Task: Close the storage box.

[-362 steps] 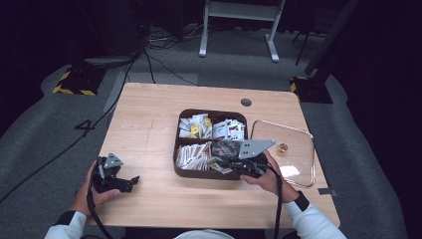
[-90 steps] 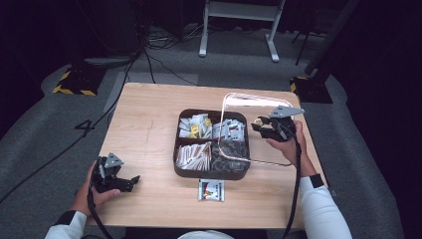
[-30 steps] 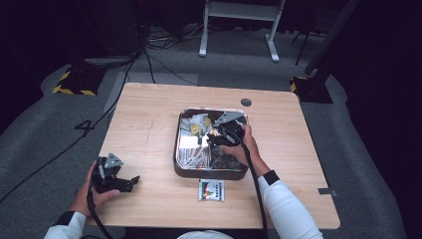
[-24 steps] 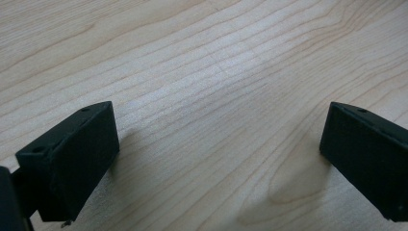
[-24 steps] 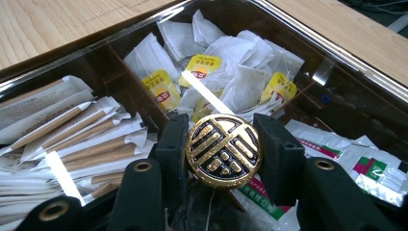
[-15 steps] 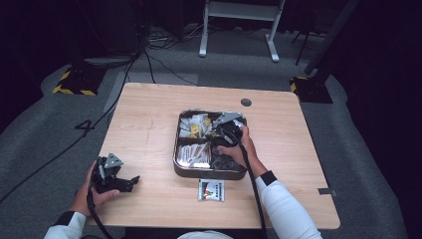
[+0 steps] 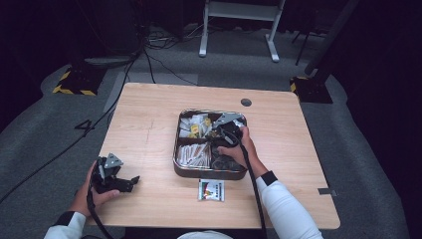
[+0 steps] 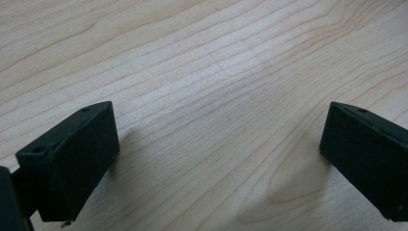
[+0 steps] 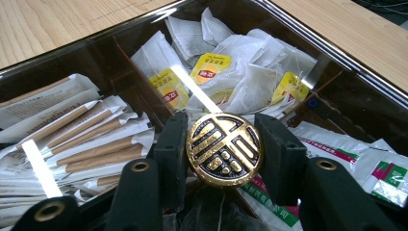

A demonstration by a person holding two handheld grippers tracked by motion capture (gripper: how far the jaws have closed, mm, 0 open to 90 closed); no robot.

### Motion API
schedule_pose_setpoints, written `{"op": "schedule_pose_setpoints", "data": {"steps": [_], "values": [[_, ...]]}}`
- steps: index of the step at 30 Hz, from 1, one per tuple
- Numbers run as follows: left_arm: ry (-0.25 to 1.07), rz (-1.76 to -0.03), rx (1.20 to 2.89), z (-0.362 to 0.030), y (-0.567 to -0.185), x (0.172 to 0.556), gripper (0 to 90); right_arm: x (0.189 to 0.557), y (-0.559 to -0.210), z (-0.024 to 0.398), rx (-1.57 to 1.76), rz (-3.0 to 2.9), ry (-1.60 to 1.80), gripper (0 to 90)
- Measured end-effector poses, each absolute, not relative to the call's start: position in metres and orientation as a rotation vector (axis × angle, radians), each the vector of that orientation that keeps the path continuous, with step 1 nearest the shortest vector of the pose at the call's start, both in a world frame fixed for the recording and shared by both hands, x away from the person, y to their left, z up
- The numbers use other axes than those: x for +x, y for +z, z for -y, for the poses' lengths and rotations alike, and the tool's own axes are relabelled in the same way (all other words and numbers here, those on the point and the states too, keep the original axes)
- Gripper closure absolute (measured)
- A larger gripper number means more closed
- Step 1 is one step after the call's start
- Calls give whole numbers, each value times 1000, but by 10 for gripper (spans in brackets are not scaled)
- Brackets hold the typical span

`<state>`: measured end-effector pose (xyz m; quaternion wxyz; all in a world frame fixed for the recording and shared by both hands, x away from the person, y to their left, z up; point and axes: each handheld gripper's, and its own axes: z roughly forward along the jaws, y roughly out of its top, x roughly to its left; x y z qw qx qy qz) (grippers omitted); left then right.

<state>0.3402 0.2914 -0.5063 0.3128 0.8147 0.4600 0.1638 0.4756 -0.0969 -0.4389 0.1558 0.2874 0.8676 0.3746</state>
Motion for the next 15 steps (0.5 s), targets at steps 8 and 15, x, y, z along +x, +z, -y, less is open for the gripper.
{"op": "schedule_pose_setpoints", "data": {"steps": [8,15], "values": [[432,-1213,2149,-291,-506,340,3,476,-439,100,763,-2504,1066,427],[432,-1214,2149,-291,-506,340,3,475,-440,111,697,-2536,1068,265]]}}
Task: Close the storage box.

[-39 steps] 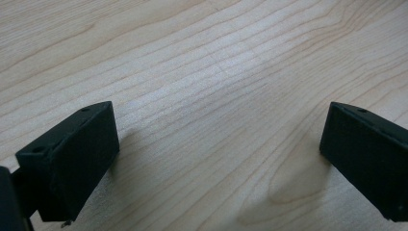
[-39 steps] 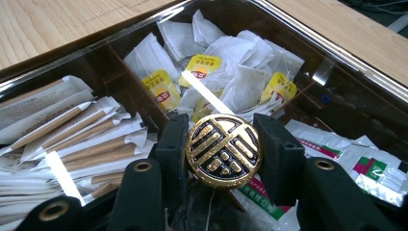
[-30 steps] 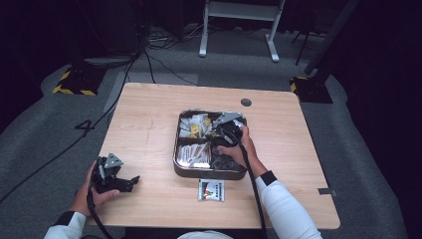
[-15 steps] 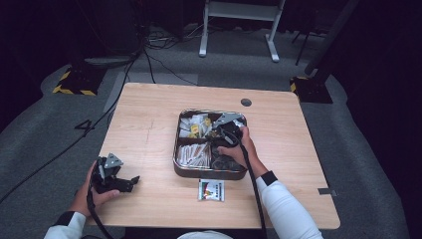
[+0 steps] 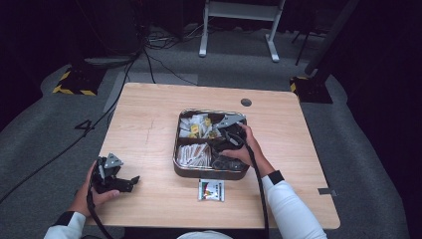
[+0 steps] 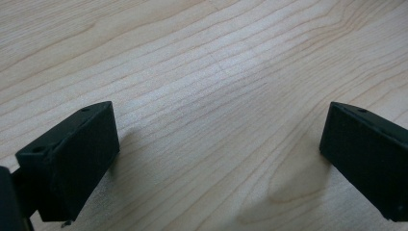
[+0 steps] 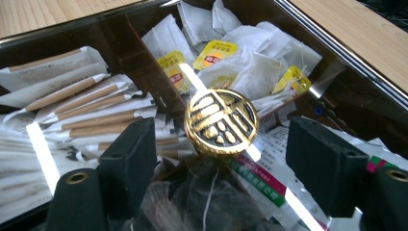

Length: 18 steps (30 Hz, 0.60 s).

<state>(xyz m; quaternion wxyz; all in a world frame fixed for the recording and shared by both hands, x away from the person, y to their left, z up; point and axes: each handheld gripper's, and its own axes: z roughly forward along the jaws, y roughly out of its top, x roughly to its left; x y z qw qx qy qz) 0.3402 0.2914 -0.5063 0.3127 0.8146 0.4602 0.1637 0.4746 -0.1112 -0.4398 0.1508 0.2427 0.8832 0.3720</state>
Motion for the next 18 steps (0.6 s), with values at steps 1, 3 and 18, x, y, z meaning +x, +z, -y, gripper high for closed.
{"op": "schedule_pose_setpoints", "data": {"steps": [1,3,18], "values": [[432,-1213,2149,-291,-506,340,4,475,-440,113,693,-2540,1068,253],[432,-1213,2149,-291,-506,340,3,474,-440,115,696,-2545,1065,233],[434,-1212,2149,-292,-506,340,4,461,-432,125,610,-2546,1003,180]]}}
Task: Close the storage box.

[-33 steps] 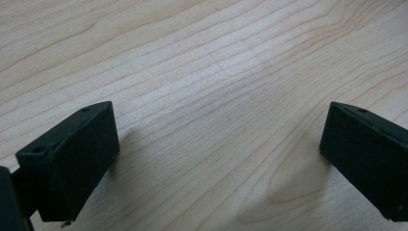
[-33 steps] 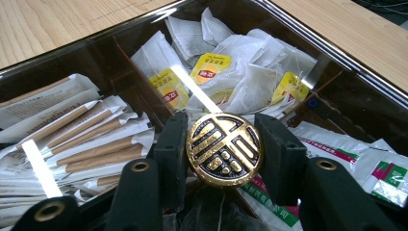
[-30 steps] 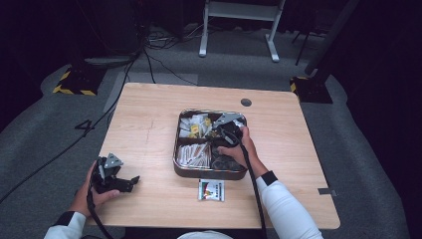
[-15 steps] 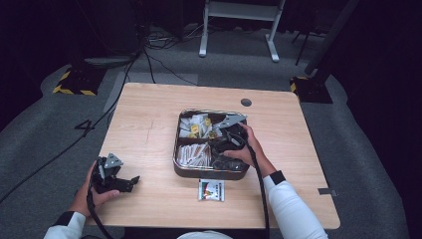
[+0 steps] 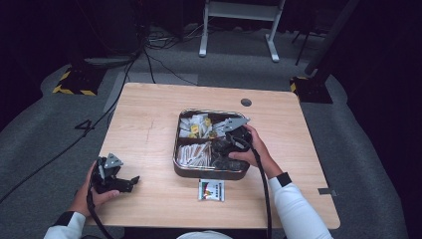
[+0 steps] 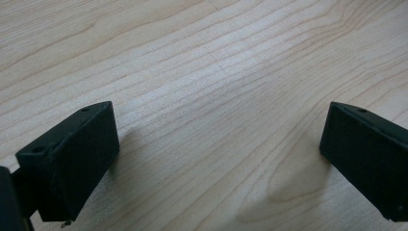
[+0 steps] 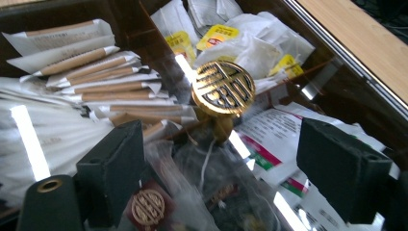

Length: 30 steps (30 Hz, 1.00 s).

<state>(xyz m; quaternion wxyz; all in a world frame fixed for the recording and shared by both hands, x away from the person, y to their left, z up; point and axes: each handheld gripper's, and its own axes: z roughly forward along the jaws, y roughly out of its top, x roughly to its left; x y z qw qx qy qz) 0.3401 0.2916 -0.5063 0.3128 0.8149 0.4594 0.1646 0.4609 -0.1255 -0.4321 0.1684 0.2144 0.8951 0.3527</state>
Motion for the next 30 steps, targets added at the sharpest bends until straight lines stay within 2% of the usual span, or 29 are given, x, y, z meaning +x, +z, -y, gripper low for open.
{"op": "schedule_pose_setpoints", "data": {"steps": [30], "values": [[433,-1214,2148,-292,-506,340,4,439,-419,192,683,-2465,953,204]]}}
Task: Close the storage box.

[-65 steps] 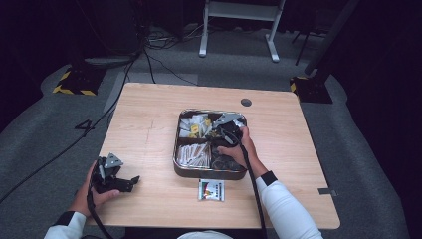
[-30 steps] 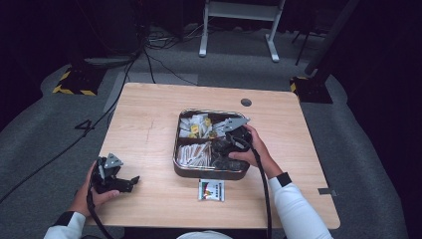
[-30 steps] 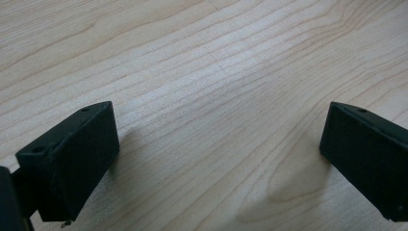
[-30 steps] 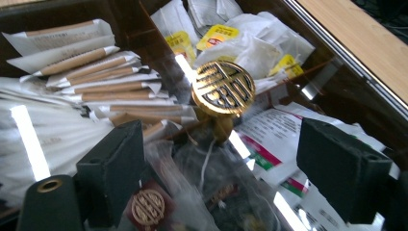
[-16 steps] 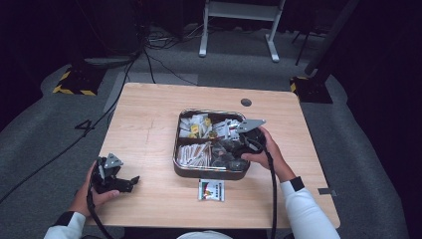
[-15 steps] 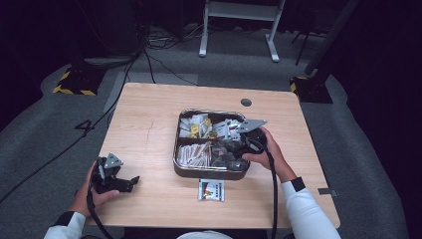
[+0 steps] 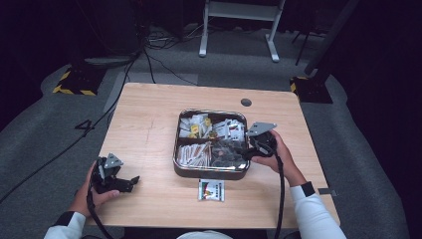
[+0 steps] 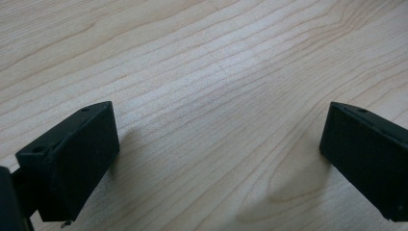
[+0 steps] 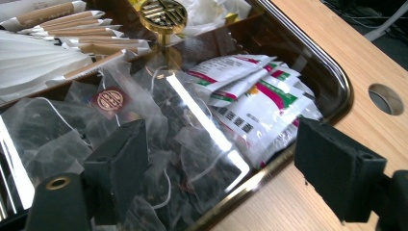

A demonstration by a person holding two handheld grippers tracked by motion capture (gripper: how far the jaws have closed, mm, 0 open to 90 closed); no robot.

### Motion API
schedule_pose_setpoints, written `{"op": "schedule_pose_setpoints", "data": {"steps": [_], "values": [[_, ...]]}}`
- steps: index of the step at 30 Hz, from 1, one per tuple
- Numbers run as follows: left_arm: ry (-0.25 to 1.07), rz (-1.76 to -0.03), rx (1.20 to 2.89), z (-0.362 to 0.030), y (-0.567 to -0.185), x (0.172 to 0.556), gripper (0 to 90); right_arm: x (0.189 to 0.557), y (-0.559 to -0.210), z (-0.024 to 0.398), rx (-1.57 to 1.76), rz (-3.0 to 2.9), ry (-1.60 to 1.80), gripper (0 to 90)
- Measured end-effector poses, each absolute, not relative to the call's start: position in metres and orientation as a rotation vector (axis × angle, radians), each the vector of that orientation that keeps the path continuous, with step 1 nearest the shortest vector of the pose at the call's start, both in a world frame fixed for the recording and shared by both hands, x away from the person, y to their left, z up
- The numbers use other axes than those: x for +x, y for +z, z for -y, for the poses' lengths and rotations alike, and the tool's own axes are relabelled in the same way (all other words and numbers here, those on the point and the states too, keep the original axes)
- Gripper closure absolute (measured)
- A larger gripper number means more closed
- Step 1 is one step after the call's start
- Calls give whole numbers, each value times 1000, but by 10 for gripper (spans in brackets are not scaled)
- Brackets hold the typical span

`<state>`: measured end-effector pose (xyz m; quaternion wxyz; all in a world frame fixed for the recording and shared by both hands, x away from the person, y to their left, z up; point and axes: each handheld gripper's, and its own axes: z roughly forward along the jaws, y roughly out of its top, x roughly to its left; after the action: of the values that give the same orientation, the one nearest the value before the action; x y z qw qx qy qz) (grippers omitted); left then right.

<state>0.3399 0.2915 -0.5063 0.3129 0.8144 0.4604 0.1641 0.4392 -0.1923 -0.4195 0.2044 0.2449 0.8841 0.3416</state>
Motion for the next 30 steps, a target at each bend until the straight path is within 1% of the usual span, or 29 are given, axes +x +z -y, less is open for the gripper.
{"op": "schedule_pose_setpoints", "data": {"steps": [11,15,30], "values": [[432,-1214,2148,-292,-506,340,3,434,-420,211,714,-2448,966,207],[433,-1214,2148,-292,-506,340,3,432,-419,217,737,-2449,1005,228],[433,-1214,2148,-292,-506,340,4,423,-422,236,769,-2439,989,226]]}}
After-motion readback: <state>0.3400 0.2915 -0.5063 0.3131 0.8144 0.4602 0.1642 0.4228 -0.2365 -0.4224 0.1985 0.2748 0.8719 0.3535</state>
